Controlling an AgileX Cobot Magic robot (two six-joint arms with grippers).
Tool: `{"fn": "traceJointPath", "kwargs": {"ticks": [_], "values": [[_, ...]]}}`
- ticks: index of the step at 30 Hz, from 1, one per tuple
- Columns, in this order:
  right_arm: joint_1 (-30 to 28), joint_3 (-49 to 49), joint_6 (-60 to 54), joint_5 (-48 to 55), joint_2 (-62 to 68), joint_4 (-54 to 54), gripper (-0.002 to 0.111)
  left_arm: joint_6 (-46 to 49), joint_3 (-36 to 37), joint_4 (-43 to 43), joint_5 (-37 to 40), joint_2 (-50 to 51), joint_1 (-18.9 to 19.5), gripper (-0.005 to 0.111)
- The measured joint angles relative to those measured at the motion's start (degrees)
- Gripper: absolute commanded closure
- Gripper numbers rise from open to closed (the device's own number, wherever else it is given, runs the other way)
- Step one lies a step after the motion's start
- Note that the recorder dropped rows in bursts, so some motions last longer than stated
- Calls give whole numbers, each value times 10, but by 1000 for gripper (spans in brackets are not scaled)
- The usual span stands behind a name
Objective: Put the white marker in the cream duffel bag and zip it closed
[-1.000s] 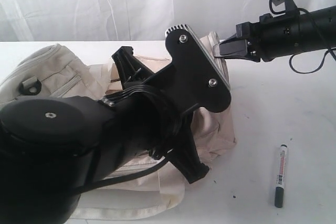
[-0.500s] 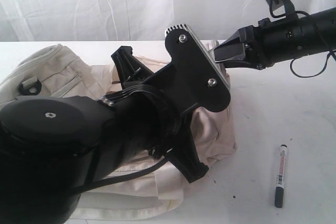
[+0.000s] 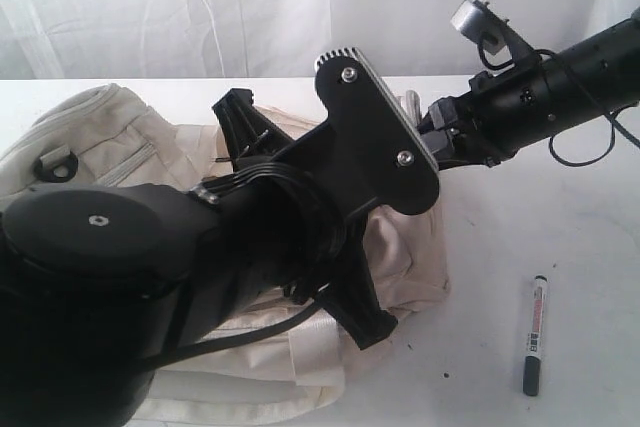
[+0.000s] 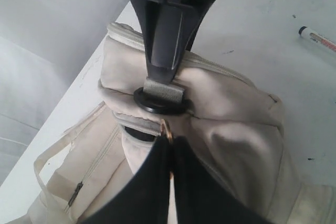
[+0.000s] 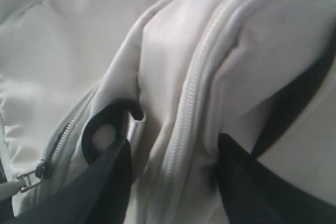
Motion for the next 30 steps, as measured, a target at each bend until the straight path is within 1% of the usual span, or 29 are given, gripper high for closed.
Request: {"fn": "traceJointPath", "kwargs": {"ticks": [7, 9, 10, 13, 14, 16, 17, 18, 26, 30], "values": [[10, 0, 19, 4, 1, -6, 61, 0, 0, 0, 0, 0, 0, 107], [17, 0, 20, 5, 1, -9, 63, 0, 0, 0, 0, 0, 0, 107], [19, 0, 21, 5, 1, -9, 66, 0, 0, 0, 0, 0, 0, 107], [30, 0, 21, -1, 1, -11, 80, 0, 0, 0, 0, 0, 0, 107], [33, 0, 22, -4, 1, -11, 90, 0, 0, 0, 0, 0, 0, 107], [39, 0, 23, -12, 1, -11, 102, 0, 0, 0, 0, 0, 0, 107], [39, 0, 24, -15, 2, -11, 106, 0, 0, 0, 0, 0, 0, 107], [42, 0, 24, -21, 2, -11, 108, 0, 0, 0, -2, 0, 0, 107], [44, 0, 24, -53, 2, -12, 108, 0, 0, 0, -10, 0, 0, 107], [45, 0, 24, -65, 2, -11, 108, 0, 0, 0, -16, 0, -10, 107]]}}
